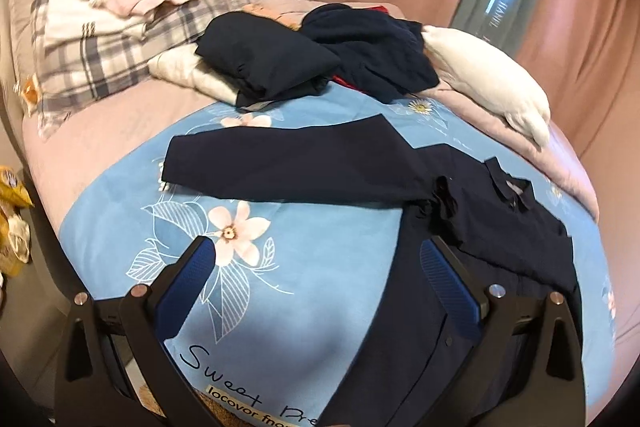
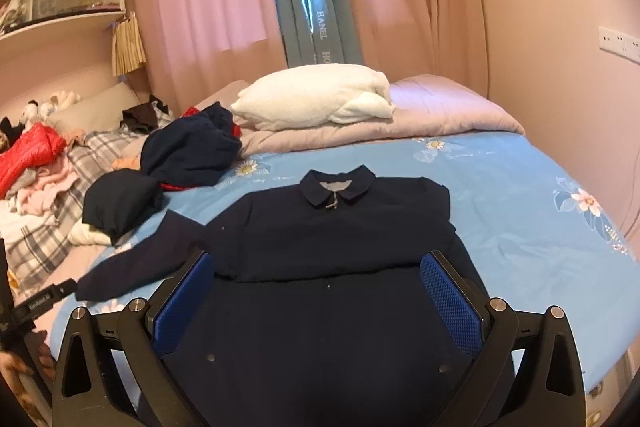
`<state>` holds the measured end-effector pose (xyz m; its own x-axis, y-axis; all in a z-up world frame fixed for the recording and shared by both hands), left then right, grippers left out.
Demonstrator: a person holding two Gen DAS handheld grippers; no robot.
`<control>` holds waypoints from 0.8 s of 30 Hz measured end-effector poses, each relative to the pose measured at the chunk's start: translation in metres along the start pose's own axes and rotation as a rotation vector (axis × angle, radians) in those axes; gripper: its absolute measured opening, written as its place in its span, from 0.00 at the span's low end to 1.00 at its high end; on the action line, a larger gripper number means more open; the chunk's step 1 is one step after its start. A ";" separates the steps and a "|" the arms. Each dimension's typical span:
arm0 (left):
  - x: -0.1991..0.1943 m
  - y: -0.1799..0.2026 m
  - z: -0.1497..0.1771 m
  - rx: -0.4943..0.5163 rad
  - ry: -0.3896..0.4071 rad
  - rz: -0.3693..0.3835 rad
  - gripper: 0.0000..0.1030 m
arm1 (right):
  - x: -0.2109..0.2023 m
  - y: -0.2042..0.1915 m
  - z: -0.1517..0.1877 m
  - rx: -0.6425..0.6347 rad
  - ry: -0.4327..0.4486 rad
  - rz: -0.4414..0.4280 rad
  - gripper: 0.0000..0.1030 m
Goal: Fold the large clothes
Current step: 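Move the left tool to the other sleeve's cuff and grasp it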
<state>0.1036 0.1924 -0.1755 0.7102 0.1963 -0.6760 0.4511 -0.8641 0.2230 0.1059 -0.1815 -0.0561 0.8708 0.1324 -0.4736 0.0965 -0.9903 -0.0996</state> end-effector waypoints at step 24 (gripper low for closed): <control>0.134 -0.132 -0.015 -0.454 -0.124 -0.059 0.96 | 0.033 -0.021 0.014 -0.027 -0.092 0.050 0.99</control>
<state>0.1475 0.3397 -0.2847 0.6188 0.1580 -0.7695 0.6988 -0.5581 0.4474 0.1260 -0.1560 -0.0820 0.8268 0.0848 -0.5560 0.0680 -0.9964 -0.0508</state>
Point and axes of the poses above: each gripper's, at about its wrist camera, not at the fingertips, and x roughly the way its jaws point, y to its right, z to its underside, the point moved 9 cm from there along x, roughly the way its jaws point, and after that the axes turned 2 degrees about x, right-handed, at the moved point
